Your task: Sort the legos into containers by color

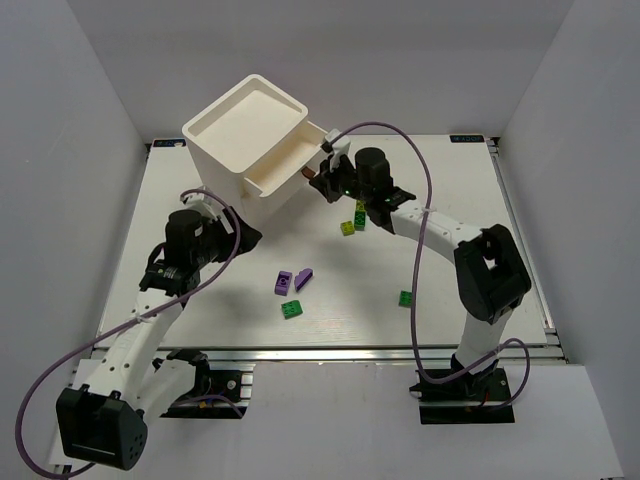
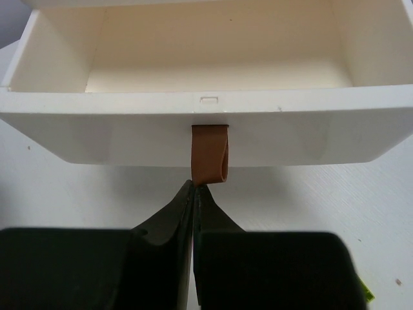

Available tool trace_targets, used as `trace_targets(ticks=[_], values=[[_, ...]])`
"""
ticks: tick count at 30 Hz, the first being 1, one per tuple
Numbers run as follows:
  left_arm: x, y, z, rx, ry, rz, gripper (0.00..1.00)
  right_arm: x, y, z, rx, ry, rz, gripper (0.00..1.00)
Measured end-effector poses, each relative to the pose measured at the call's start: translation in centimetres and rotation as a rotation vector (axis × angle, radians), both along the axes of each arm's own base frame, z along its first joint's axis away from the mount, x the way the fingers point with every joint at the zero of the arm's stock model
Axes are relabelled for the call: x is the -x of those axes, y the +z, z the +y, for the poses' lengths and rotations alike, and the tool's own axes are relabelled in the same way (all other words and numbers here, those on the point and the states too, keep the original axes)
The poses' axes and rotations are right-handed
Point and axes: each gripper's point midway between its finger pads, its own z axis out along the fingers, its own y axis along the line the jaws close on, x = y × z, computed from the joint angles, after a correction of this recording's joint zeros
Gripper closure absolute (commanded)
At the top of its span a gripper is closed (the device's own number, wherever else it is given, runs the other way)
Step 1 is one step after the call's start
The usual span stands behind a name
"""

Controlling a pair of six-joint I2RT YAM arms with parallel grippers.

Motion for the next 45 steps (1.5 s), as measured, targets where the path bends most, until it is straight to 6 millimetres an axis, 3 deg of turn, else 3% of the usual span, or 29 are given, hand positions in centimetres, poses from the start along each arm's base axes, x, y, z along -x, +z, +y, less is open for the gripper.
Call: trace_targets(ticks=[4, 10, 13, 17, 21, 25, 36, 45], values=[[-0.1, -0.3, -0.2, -0.014, -0.018, 0.012, 0.19, 0.4, 0.1, -0.6, 0.003, 0.001, 0.000, 0.40], [-1.0, -1.5, -1.7, -0.021, -0.093, 0.079, 0.34, 1.3, 0.1, -1.0, 0.029, 0.058, 0.005, 0.11], [-0.8, -3.2, -2.8, -0.041, -0.135, 0.146, 0.37, 2.5, -0.3, -1.7, 0.073, 0.138, 0.010, 0.11], [0.6, -5.3, -4.3, -0.084, -0.183, 0.231, 0.37, 5.7, -1.4, -3.6, 0.147, 0.303, 0.019, 0.11], [2.3, -6.8, -5.5, -0.153, -0.207, 0.287, 0.28, 9.3, -3.7, -6.2, 0.206, 0.408, 0.042, 0.11], [3.3, -7.9, -6.0, -0.210, -0.178, 0.310, 0.22, 11.2, -5.7, -7.9, 0.238, 0.439, 0.076, 0.11], [3.9, -12.9, -5.1, -0.408, -0.075, 0.344, 0.24, 10.5, -5.9, -9.1, 0.239, 0.413, 0.083, 0.11], [4.0, -15.4, -6.4, -0.467, -0.101, 0.323, 0.27, 10.0, -5.8, -9.8, 0.239, 0.391, 0.085, 0.11]])
